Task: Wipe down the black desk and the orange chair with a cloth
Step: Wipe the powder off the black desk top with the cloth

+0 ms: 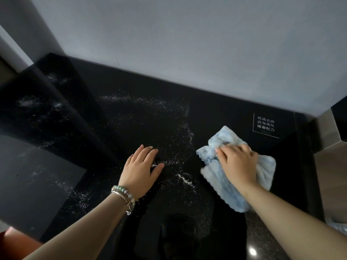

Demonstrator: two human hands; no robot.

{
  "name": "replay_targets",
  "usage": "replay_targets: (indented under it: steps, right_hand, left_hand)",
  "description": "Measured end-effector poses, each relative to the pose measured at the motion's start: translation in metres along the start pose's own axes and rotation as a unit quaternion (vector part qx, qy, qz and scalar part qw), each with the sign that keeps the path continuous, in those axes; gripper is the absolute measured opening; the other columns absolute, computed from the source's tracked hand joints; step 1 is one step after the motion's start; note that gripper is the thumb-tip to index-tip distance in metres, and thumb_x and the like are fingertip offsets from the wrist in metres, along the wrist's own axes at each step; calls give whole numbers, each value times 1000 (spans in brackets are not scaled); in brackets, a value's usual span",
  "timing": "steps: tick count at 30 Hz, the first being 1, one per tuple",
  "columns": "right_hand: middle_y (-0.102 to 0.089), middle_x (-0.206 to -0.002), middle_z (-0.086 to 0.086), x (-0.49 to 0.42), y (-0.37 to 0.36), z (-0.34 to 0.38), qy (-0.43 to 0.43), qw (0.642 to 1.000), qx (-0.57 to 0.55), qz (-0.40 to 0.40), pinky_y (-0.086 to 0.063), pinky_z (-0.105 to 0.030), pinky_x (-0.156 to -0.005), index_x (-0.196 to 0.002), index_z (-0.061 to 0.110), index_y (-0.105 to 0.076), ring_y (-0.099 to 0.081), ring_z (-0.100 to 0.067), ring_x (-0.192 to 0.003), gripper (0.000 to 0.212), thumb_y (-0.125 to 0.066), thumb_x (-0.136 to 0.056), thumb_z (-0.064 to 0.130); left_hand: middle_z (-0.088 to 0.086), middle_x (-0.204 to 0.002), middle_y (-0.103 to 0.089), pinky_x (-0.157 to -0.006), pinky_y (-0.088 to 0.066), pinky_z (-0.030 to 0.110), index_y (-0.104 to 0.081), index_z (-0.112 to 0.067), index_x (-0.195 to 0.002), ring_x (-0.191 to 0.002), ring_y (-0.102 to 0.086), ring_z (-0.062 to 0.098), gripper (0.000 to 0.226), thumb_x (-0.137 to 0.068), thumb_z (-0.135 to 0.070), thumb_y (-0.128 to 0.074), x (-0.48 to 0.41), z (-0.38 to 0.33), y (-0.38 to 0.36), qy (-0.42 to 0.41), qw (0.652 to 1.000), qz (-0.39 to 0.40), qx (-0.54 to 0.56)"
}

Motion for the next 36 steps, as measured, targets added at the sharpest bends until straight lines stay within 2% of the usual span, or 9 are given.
replay_targets:
  steps: [4,6,11,15,19,22,27,34,36]
  right_hand:
    - [-64,-75,-3,4,-7,13,-7,998,29,-46,-40,-41,-65,-77,15,-59,-55,-32,-80,26,-63,-82,40]
    - [-66,-97,1,6,-13,10,9,1000,19,-11,-40,-48,-75,-97,22,-58,-54,-33,-97,40,-48,-82,58]
    - [-4,-153,19,-1,-30,-29,45,977,87,190,-14,-64,-102,-138,49,-10,4,-26,-139,74,-20,-73,83]
    - [-37,-143,12,-1,-16,2,-24,992,70,107,-38,-50,-85,-130,42,-34,-33,-31,-123,51,-44,-81,53]
    - [-66,-107,7,35,-12,43,145,989,-10,22,-47,-43,-61,-109,29,-63,-60,-31,-87,50,-73,-60,26]
    - [-67,-104,5,20,-2,17,166,984,-52,28,-51,-43,-62,-107,26,-64,-60,-32,-84,42,-66,-66,18]
    - [-52,-131,1,-27,-1,-53,-124,990,42,41,-38,-48,-86,-131,30,-44,-42,-35,-111,43,-51,-88,33]
    - [-52,-129,16,6,-20,35,138,987,-32,75,-38,-41,-84,-128,38,-47,-43,-25,-111,45,-49,-83,33]
    - [-55,-130,9,-16,-12,15,86,995,-42,36,-37,-42,-83,-128,34,-50,-45,-30,-108,45,-55,-83,30]
  left_hand:
    - [-9,-153,-20,-115,-8,32,-22,-27,-145,-143,-1,12,60,-92,-56,-27,-5,-1,0,0,1000,-2,-6]
    - [-9,-153,-20,-115,-8,32,-23,-27,-145,-143,-1,12,60,-92,-56,-27,-8,-1,2,3,1000,-6,-3]
    - [-9,-153,-20,-115,-8,33,-24,-28,-145,-144,0,12,59,-92,-54,-29,-16,4,2,13,1000,-2,-1]
    - [-8,-153,-19,-115,-8,33,-22,-27,-145,-143,0,12,59,-92,-54,-28,-16,5,0,20,1000,9,-2]
    - [-8,-153,-20,-115,-9,34,-23,-28,-145,-143,0,12,59,-92,-55,-27,-16,4,0,22,1000,10,-5]
    - [-8,-153,-19,-115,-9,34,-22,-28,-145,-143,0,12,60,-91,-56,-26,-17,5,1,17,1000,12,-6]
    - [-9,-155,-11,-116,-6,39,-13,-31,-147,-144,5,14,61,-92,-56,-21,-19,11,0,29,999,44,-15]
    - [-9,-156,-1,-116,-2,43,-6,-33,-147,-143,9,17,58,-94,-53,-15,-33,26,4,65,994,78,-31]
    - [-9,-156,0,-116,-2,43,-5,-32,-147,-144,8,18,58,-94,-53,-15,-37,30,7,79,993,80,-42]
Point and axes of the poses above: each hand's wrist, its own x-axis away from the middle knuckle, its own y-axis out of the back of the hand, z = x × y, the point moved 4 cm from there along -x, towards the middle knuckle
